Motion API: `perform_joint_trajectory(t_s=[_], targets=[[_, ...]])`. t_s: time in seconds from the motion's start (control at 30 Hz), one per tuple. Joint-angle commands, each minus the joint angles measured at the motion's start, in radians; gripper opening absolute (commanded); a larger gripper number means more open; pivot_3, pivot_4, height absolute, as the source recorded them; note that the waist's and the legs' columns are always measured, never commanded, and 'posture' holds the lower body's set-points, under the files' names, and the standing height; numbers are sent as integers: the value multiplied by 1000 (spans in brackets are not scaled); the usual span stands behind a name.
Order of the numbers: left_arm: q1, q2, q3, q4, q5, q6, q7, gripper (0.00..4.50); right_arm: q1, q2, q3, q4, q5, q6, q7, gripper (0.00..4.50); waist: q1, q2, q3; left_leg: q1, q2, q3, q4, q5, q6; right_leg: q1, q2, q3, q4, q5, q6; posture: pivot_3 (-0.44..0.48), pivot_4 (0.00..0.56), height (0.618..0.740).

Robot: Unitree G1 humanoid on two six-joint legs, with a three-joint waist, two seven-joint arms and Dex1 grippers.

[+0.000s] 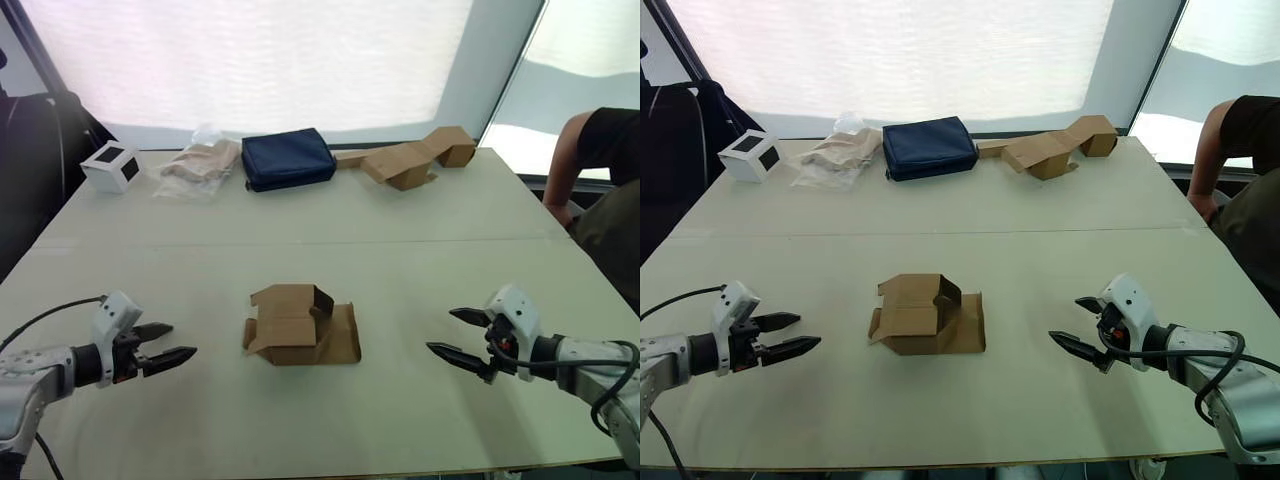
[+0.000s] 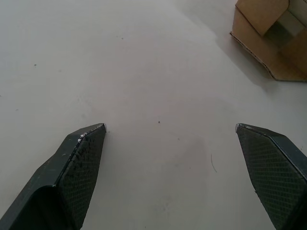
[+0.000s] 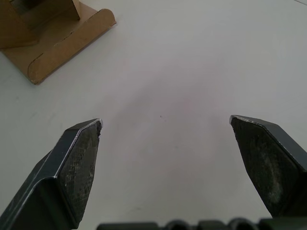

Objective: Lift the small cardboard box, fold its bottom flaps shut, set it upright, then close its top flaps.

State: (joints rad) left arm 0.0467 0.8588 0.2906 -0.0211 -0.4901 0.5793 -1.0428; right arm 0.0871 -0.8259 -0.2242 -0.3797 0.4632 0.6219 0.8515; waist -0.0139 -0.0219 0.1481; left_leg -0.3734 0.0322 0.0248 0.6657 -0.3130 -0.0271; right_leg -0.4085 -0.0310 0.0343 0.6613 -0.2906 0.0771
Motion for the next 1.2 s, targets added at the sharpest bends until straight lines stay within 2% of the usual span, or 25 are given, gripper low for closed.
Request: perform_joint_trajectory(t_s=[0.03,0.53,0.77,0.9,0.97,1.1,1.2], targets=[[-7,18,29,-9,-2,-25,-8,4450,-15,-12,-6,-19,-5,-20,4,4500,0,0,0,0,0,0,0,0,0,0,0,0,0,0,0,0,150,740],[-29,16,18,24,15,-53,-6,4450,-23,3,10,-23,-1,-17,-6,4500,0,0,0,0,0,0,0,0,0,0,0,0,0,0,0,0,150,740],[-145,39,-17,47,48,17,56,4450,-56,1,22,12,-41,-41,-27,4500,1,0,0,0,0,0,0,0,0,0,1,0,0,0,0,0,150,740],[-249,69,-29,107,9,121,24,4450,-65,-13,-1,-5,-48,-55,-27,4500,1,0,0,-1,0,0,0,0,1,0,2,0,0,0,0,0,150,740],[-298,87,-41,166,-31,237,-13,4450,-80,-22,-10,-47,-29,-34,-25,4500,-2,0,0,0,0,0,0,0,1,0,2,0,0,0,0,0,150,740],[-368,143,-122,256,-221,591,-260,4450,-97,-78,41,-269,28,34,9,4500,-8,2,1,0,0,1,0,0,1,-2,5,0,1,0,0,0,150,740],[-374,126,-191,249,-274,681,-331,4450,-124,-64,86,-398,88,117,-41,4500,-5,3,2,-1,0,0,0,0,1,-2,5,-1,2,-1,0,0,150,740]])
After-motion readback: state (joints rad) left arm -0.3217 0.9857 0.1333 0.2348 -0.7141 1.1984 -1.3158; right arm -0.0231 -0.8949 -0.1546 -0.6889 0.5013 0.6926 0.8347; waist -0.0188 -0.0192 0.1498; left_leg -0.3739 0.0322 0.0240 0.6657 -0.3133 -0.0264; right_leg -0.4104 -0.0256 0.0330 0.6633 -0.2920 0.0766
